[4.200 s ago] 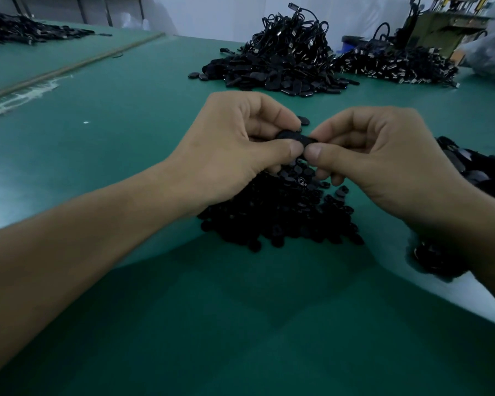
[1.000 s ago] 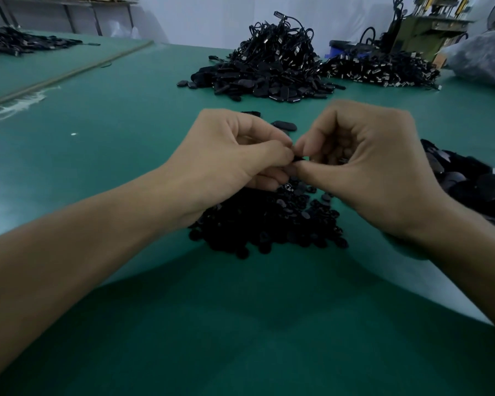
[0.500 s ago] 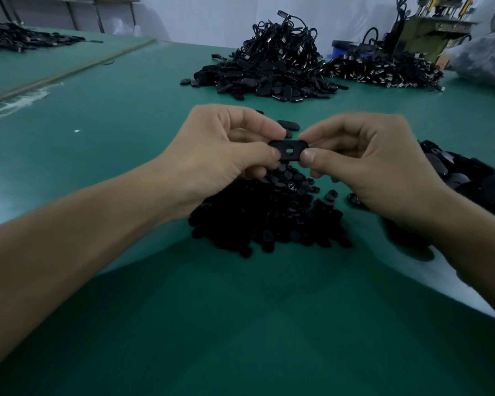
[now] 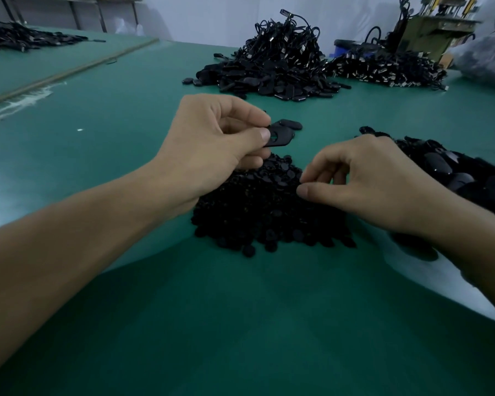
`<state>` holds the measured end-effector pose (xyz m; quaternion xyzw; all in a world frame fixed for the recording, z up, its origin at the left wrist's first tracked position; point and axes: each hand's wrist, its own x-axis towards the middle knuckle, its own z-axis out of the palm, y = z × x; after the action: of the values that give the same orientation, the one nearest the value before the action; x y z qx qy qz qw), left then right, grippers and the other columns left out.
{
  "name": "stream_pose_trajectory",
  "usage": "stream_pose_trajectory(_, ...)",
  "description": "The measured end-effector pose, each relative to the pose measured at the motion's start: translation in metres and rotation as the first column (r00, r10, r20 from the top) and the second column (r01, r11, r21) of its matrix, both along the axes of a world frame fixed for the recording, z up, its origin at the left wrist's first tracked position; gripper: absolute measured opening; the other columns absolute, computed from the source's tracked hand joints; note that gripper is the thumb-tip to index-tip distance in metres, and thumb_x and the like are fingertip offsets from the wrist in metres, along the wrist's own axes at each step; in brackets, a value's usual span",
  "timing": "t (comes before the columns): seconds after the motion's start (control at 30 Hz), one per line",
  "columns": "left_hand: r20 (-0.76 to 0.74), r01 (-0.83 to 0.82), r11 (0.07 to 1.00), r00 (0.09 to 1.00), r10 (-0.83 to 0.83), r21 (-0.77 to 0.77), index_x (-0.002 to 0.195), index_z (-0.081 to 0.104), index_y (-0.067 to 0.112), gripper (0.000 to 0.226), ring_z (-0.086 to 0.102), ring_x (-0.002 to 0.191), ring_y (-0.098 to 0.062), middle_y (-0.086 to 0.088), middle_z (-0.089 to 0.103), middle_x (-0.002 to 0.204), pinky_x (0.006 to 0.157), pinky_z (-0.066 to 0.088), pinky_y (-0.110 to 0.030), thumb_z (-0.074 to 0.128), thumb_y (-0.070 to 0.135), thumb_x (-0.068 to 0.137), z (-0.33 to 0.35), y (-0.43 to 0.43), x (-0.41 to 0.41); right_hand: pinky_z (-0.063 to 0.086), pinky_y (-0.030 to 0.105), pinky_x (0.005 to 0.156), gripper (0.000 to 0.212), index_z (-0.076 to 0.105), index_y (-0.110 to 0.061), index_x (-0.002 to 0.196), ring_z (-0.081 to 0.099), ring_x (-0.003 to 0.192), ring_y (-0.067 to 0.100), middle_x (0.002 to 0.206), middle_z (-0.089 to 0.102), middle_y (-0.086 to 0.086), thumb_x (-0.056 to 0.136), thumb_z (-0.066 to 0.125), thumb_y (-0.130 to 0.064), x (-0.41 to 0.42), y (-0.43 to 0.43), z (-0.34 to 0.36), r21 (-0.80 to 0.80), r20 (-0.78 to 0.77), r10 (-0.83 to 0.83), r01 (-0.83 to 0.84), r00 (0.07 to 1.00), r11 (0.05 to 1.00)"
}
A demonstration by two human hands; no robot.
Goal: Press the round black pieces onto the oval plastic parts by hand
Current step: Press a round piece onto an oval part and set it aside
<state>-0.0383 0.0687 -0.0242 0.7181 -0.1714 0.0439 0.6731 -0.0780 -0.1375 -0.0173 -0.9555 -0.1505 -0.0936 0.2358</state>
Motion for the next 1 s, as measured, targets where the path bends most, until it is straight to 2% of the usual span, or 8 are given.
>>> stream_pose_trajectory(0.27,0.02,0.016,1.0,1.0,-0.016,0.013,0.09,0.07,0.011,0.016,0.076,0.075,-0.018,-0.003,0.077,0.076,0.066,0.059,-0.021,0.072,-0.004,0.087,-0.0008,-0.0015,-0.0014,0.042,0.004,0.059,0.009,0.073,-0.03,0.074,0.061,0.061,-0.008,0.061,0.067,-0.014,0.082,0.077,-0.027,0.0036,0.0021,-0.0029,0.035,-0.069,-0.005,0.008,0.998,0.999)
stream_pose_trajectory(0.6,0.01,0.029,0.999,1.0,-0.029,0.032,0.09,0.071,0.012,0.018,0.077,0.076,-0.018,-0.004,0.077,0.079,0.067,0.059,-0.021,0.07,-0.006,0.088,-0.0012,-0.0035,-0.0043,0.041,0.008,0.054,0.01,0.071,-0.028,0.076,0.058,0.056,-0.007,0.061,0.067,-0.016,0.086,0.073,-0.028,0.0063,0.0043,-0.0039,0.053,-0.187,-0.009,0.019,0.982,0.998)
stream_pose_trajectory(0.73,0.019,0.031,0.998,0.999,-0.032,0.054,0.09,0.071,0.012,0.017,0.077,0.075,-0.017,-0.003,0.077,0.077,0.067,0.059,-0.021,0.071,-0.005,0.087,-0.0016,-0.0029,-0.004,0.042,0.008,0.056,0.015,0.07,-0.028,0.074,0.057,0.056,-0.006,0.062,0.067,-0.012,0.088,0.072,-0.027,0.0072,0.0041,-0.0064,0.057,-0.129,-0.028,0.036,0.991,0.998)
stream_pose_trajectory(0.87,0.02,0.029,0.997,0.999,-0.03,0.068,0.091,0.072,0.012,0.017,0.077,0.076,-0.017,-0.003,0.077,0.078,0.067,0.06,-0.021,0.072,-0.004,0.087,-0.0021,-0.0022,-0.0032,0.039,0.007,0.055,0.017,0.07,-0.027,0.075,0.055,0.054,-0.006,0.059,0.065,-0.016,0.092,0.07,-0.026,0.0064,0.0044,-0.0053,0.062,-0.098,-0.028,0.035,0.995,0.997)
stream_pose_trajectory(0.93,0.027,0.024,0.996,0.999,-0.026,0.084,0.09,0.072,0.013,0.017,0.076,0.076,-0.016,-0.003,0.077,0.078,0.067,0.06,-0.022,0.072,-0.004,0.087,-0.0021,-0.0017,-0.0031,0.04,0.006,0.058,0.018,0.066,-0.029,0.077,0.057,0.063,-0.009,0.063,0.065,-0.02,0.094,0.065,-0.025,0.0042,0.0062,-0.0038,0.046,-0.033,-0.035,0.036,0.999,0.998)
stream_pose_trajectory(1.0,0.027,0.025,0.996,0.999,-0.028,0.09,0.088,0.072,0.015,0.018,0.076,0.075,-0.016,-0.002,0.077,0.078,0.067,0.06,-0.022,0.072,-0.004,0.087,-0.0021,-0.0018,-0.0031,0.044,0.01,0.063,0.015,0.061,-0.03,0.083,0.06,0.074,-0.005,0.076,0.067,-0.015,0.097,0.058,-0.028,0.0018,0.0082,-0.0021,0.058,0.041,-0.038,0.036,0.998,0.998)
